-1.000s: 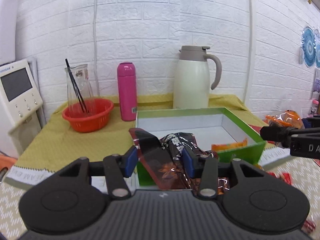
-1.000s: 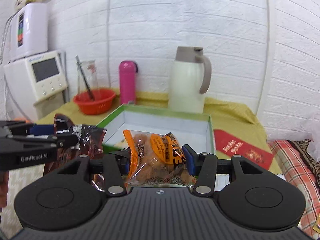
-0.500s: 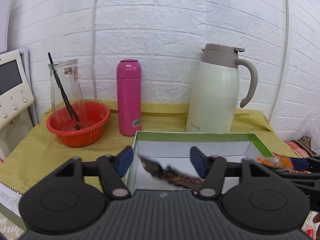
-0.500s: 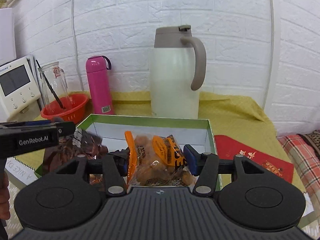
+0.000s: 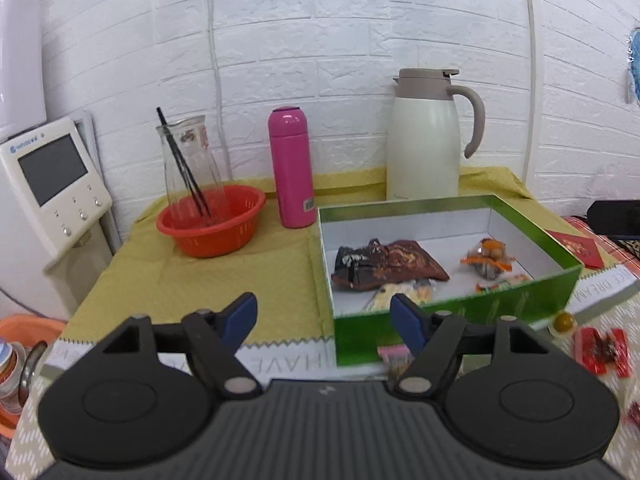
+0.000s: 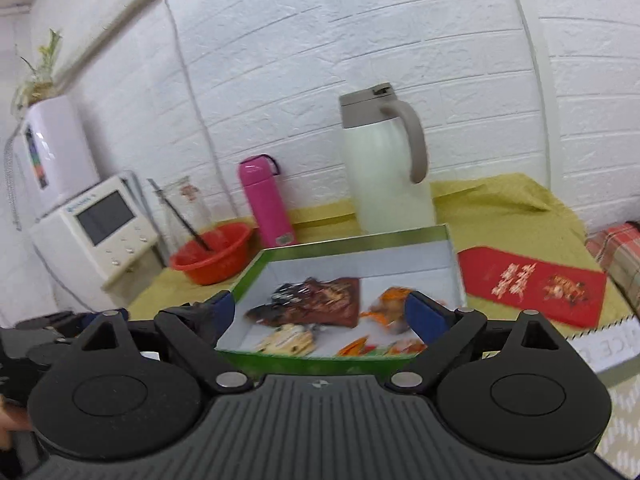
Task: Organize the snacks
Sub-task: 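Move the right gripper to the red nut packet and grasp it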
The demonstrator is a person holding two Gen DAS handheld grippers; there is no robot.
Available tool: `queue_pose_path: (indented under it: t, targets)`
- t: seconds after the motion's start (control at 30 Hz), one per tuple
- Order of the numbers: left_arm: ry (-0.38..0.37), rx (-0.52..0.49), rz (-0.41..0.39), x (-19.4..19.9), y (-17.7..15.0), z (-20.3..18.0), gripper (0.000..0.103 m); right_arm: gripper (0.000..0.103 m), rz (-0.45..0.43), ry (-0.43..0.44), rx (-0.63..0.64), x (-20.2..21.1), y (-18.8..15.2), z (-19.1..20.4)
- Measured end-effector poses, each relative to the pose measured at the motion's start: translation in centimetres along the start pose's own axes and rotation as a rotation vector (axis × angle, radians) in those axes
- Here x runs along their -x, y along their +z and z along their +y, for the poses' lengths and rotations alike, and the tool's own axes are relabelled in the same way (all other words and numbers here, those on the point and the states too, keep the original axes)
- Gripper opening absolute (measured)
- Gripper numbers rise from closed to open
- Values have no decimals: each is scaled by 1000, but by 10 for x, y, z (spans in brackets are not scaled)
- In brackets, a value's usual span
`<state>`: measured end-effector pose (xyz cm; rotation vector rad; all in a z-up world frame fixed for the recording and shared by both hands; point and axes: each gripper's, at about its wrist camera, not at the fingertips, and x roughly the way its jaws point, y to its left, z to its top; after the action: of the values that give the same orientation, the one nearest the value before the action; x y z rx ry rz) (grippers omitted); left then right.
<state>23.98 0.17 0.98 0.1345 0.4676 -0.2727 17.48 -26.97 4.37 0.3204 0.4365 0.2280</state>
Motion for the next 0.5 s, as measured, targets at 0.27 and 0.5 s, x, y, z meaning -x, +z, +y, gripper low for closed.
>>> queue_pose_path:
  t: [0.27,0.5]
  targets:
    - [-20,-119,51,55,-76,13,80,103,221,219,-231,30,-69,34]
    - [-82,-42,159,44,-103,33,81,103,412,180,-557,-6,-132,36]
